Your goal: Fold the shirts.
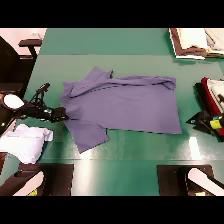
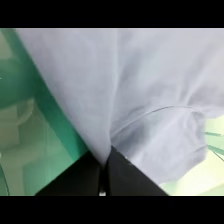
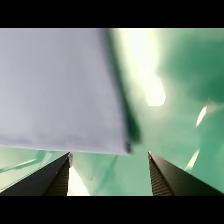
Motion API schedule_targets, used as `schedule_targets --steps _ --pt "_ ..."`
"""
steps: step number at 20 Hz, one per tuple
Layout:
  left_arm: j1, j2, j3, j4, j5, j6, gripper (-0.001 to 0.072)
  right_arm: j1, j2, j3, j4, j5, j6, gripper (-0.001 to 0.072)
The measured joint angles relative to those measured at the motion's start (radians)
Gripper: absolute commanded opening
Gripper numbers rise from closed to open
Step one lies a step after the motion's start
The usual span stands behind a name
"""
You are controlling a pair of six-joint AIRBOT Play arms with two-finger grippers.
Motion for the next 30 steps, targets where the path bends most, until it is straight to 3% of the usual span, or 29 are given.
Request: schedule_targets --steps 6,10,12,16,19,25,30 --pt "0.000 0.031 0.000 -0.002 -0.004 0.002 0.0025 0.016 -0.129 -0.099 0.115 -0.074 -0.011 0.0422" --pt "0.000 0.035 0.000 -0.003 -0.005 0.002 0.0024 0.140 -0.174 -0.114 0.149 -0.138 -0.018 0.0064" --pt "0.000 0.035 0.005 -0.003 -0.020 0.002 0.0024 0.196 -0.169 -0.115 0.150 -0.163 -0.019 0.0017" --pt "0.000 0.053 0.096 -0.002 -0.061 0.002 0.0024 0.257 -0.077 -0.032 0.126 -0.194 -0.020 0.0017" --pt "0.000 0.093 0.258 -0.002 -0.087 0.000 0.0024 0.273 0.027 0.131 0.143 -0.140 -0.020 0.0017" --pt "0.000 0.162 0.802 -0.005 -0.124 -0.016 0.0024 0.281 0.205 0.614 0.154 -0.090 -0.007 0.0017" --pt "0.000 0.176 1.238 -0.005 -0.105 -0.035 0.0023 0.282 0.248 1.010 0.089 -0.060 0.046 0.0016"
